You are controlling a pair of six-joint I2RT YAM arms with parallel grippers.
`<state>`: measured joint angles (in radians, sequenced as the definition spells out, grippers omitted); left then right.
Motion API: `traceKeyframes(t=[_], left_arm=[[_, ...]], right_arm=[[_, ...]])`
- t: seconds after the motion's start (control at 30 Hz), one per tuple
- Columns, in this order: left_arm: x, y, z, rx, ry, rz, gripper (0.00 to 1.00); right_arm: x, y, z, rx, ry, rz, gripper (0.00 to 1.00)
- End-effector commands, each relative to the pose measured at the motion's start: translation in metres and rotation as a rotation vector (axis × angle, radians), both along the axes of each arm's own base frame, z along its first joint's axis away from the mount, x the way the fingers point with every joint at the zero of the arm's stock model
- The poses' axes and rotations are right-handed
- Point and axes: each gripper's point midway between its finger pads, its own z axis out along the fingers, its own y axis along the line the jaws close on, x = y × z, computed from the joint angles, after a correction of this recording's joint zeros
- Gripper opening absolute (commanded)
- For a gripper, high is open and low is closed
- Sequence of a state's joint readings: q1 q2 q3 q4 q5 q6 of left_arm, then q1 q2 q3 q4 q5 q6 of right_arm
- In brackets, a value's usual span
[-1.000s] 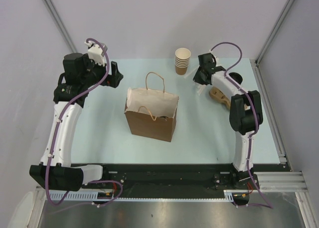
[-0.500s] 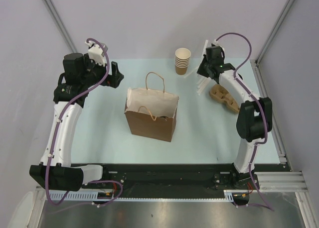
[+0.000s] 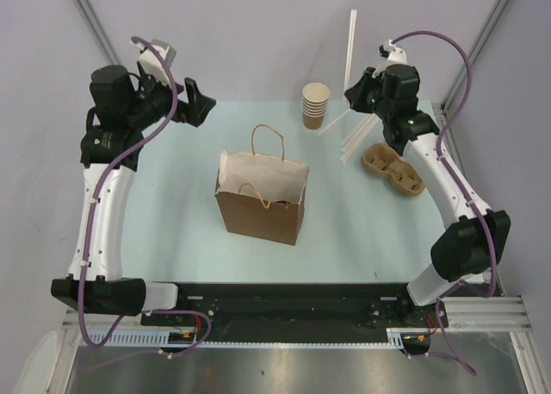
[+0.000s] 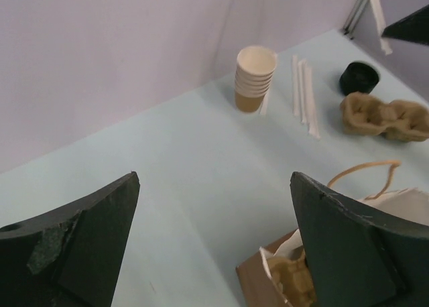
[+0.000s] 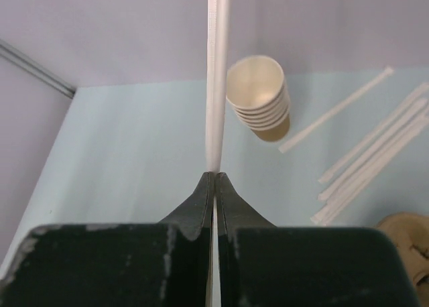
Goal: Pack the takeout coffee
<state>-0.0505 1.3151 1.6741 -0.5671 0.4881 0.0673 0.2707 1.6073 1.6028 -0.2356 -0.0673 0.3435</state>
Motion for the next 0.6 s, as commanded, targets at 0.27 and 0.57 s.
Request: traceKeyframes(t=[0.27,0.57], left_arm=[[-0.031,-0.065,0.112,-0.342,-0.126,-0.418,0.99],[-0.052,-0.092,0.147,-0.489,-0.164,-0.577,0.99]], right_arm=[[-0.109,0.06,0.144,-0.14,-0.501,0.314,0.0],[-0.166,0.108,0.15,-0.188,-0.584,0.441,0.0]])
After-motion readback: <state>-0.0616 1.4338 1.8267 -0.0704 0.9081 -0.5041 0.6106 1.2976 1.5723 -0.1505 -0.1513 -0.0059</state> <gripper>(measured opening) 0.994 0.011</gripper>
